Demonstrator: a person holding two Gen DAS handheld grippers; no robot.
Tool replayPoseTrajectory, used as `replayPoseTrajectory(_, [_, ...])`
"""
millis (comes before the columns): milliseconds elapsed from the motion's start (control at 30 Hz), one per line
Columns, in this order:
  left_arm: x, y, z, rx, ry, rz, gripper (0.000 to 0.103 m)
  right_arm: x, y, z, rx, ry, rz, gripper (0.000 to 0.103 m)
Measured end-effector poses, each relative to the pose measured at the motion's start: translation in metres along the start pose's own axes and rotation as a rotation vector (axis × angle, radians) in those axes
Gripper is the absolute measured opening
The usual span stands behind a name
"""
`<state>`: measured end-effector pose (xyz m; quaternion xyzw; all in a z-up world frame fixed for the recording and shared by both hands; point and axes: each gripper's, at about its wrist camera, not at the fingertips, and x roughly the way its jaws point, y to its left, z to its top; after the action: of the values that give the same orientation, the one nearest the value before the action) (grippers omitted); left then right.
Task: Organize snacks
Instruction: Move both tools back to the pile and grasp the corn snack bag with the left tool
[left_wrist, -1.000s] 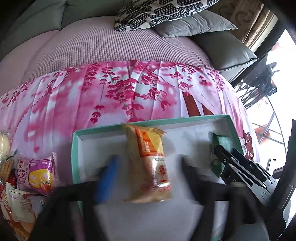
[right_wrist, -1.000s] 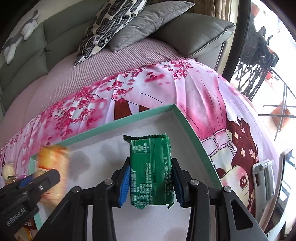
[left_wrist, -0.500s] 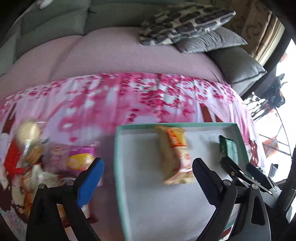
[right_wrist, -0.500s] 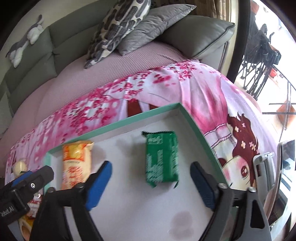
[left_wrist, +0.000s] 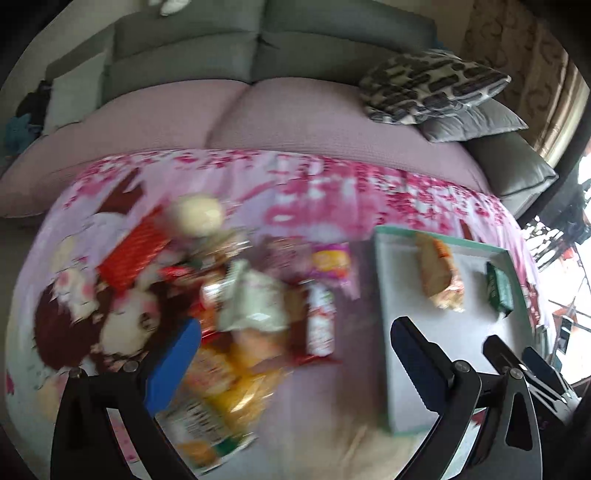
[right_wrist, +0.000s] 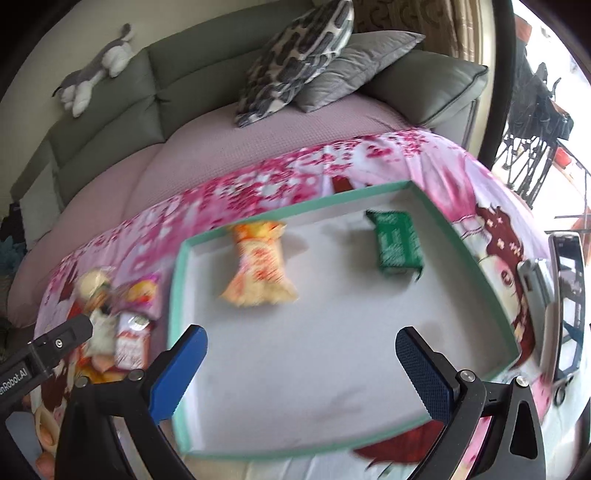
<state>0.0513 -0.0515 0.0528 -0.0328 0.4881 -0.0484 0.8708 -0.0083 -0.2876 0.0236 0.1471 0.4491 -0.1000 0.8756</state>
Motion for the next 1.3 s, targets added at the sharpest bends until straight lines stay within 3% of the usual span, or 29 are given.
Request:
replayPoseTrajectory(133, [-0.01, 0.039, -0.019, -0.053, 0.009, 0.019, 0.102, -0.009, 0.023, -0.019, -0.017, 0.01, 0.056, 0.103])
replayPoseTrajectory(267, [-0.015, 0.073, -0.033, -0.09, 0.015, 0.066, 0.102, -0.014, 0.043, -0.036, -0.06, 0.018, 0.058, 0.103])
replayPoseTrajectory(600, [-0.013, 0.123, -0.062, -0.132, 0.061, 0.115, 0.102, -0.022, 0.071, -0.075, -0.118, 0.049, 0.082, 0.103])
replayPoseTrajectory(867, [-0.01, 0.135, -0.072, -0.136, 0.094, 0.131, 0.102, -0.023, 0.081, -0.086, -0.14, 0.059, 0.077, 0.103])
replayPoseTrajectory(1300, [0.007, 0.121, -0.077, -0.12, 0.154, 0.069, 0.102, -0.009, 0.106, -0.101, -0.195, 0.098, 0.108, 0.097])
